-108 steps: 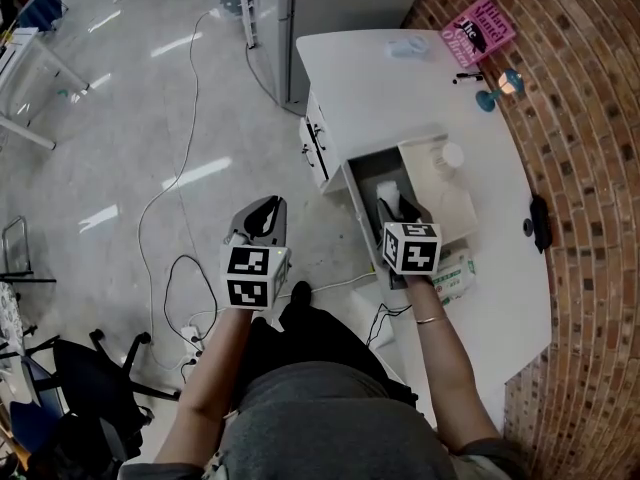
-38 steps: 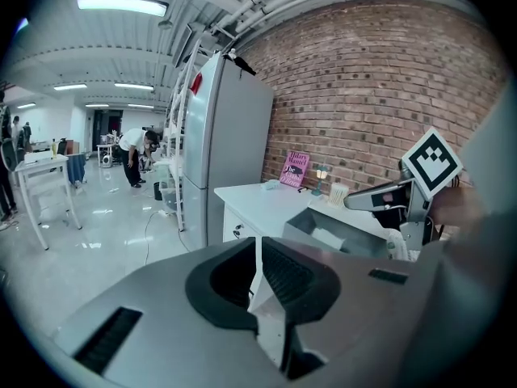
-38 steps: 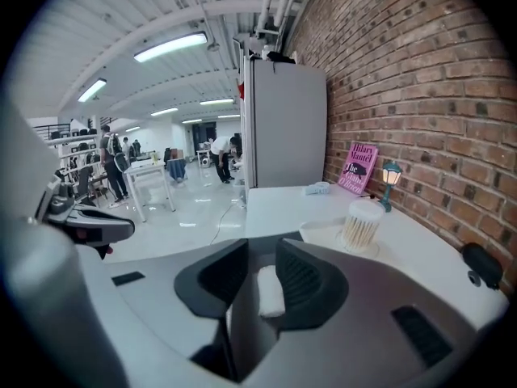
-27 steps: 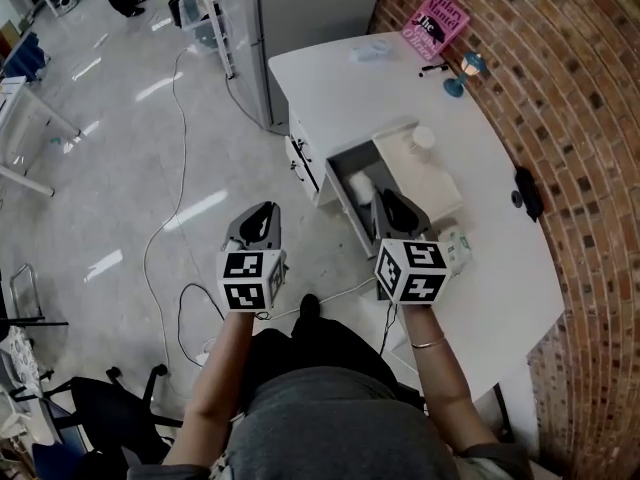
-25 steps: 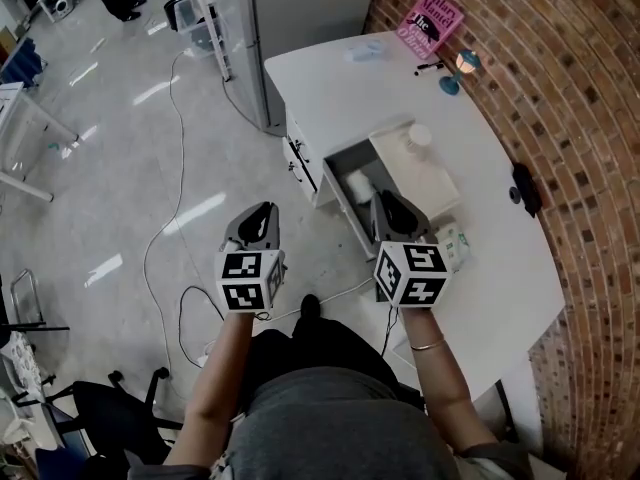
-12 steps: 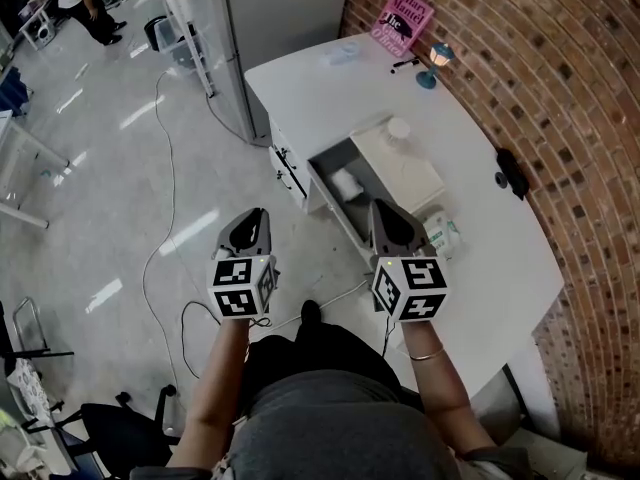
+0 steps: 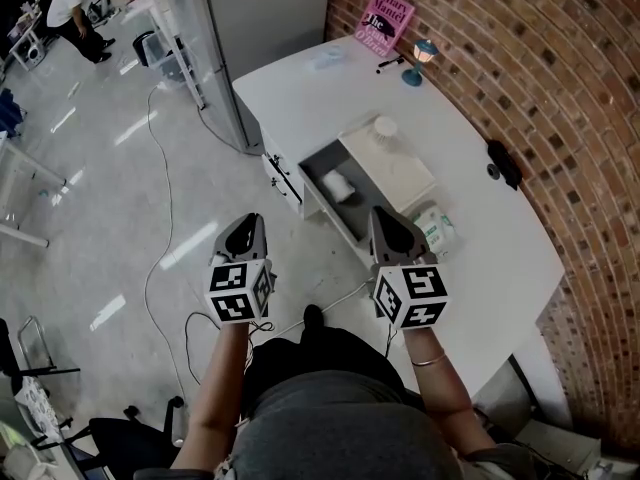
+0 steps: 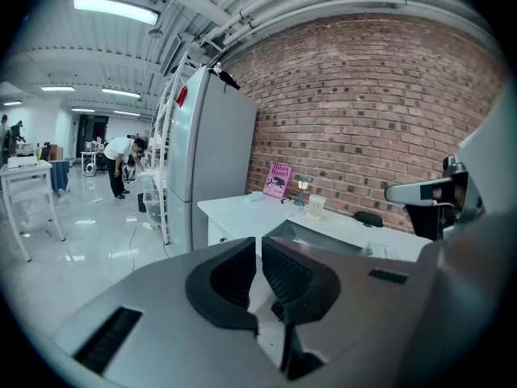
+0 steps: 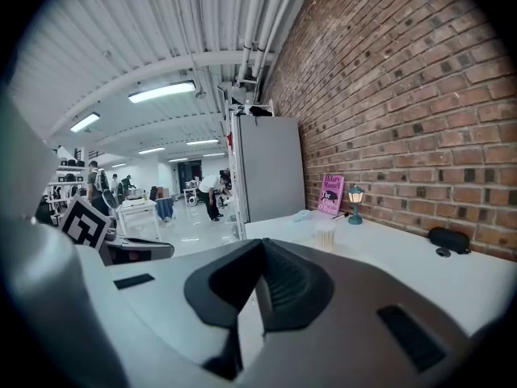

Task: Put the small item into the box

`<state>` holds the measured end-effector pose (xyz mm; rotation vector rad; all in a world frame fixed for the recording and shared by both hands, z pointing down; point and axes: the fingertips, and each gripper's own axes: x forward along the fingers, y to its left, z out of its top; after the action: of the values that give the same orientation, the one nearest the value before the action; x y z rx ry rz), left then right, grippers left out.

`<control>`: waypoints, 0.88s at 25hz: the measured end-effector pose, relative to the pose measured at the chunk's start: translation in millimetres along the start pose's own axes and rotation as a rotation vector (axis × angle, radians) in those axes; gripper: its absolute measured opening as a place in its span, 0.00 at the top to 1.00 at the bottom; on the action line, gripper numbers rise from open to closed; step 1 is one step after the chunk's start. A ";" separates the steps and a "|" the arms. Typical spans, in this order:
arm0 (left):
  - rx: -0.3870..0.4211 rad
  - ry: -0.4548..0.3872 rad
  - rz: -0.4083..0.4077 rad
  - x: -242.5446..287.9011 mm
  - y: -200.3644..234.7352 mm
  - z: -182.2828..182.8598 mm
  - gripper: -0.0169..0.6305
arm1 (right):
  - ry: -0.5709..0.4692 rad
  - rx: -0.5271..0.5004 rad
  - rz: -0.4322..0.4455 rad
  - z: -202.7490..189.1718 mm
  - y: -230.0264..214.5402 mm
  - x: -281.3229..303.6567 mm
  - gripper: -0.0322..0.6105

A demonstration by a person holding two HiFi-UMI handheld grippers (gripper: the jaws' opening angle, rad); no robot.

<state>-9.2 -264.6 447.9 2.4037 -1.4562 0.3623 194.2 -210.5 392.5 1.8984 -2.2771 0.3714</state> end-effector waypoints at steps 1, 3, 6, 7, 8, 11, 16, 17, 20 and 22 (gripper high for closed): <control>0.001 -0.001 -0.001 0.0 -0.2 0.2 0.91 | 0.001 0.004 -0.009 -1.0 -1.8 -1.1 0.95; 0.003 -0.002 -0.003 -0.2 -0.3 0.7 0.91 | 0.004 0.012 -0.025 -3.5 -4.8 -3.1 0.95; 0.007 -0.005 -0.006 -0.3 -0.4 2.2 0.91 | 0.015 0.018 -0.040 -7.8 -6.7 -4.9 0.95; 0.008 -0.006 -0.007 -0.3 -0.5 3.0 0.91 | 0.020 0.017 -0.042 -9.3 -6.6 -5.1 0.95; 0.008 -0.008 -0.009 -0.3 -0.8 3.7 0.91 | 0.026 0.014 -0.044 -11.0 -6.1 -5.3 0.95; 0.010 -0.012 -0.012 0.1 -2.1 5.6 0.91 | 0.038 0.008 -0.044 -16.3 -5.4 -6.0 0.95; 0.011 -0.011 -0.015 1.6 -5.1 5.6 0.91 | 0.041 0.033 -0.050 -23.0 -10.5 -7.7 0.95; 0.012 -0.011 -0.016 1.4 -5.8 5.4 0.91 | 0.042 0.034 -0.054 -23.9 -11.7 -8.4 0.95; 0.015 -0.010 -0.016 0.0 -7.3 4.6 0.91 | 0.046 0.039 -0.059 -27.4 -13.2 -10.3 0.95; 0.016 -0.008 -0.016 -0.6 -7.2 4.1 0.91 | 0.050 0.041 -0.060 -29.8 -13.3 -10.7 0.95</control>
<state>-2.8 -262.5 443.0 2.4309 -1.4418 0.3616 208.0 -194.1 419.3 1.9493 -2.1923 0.4549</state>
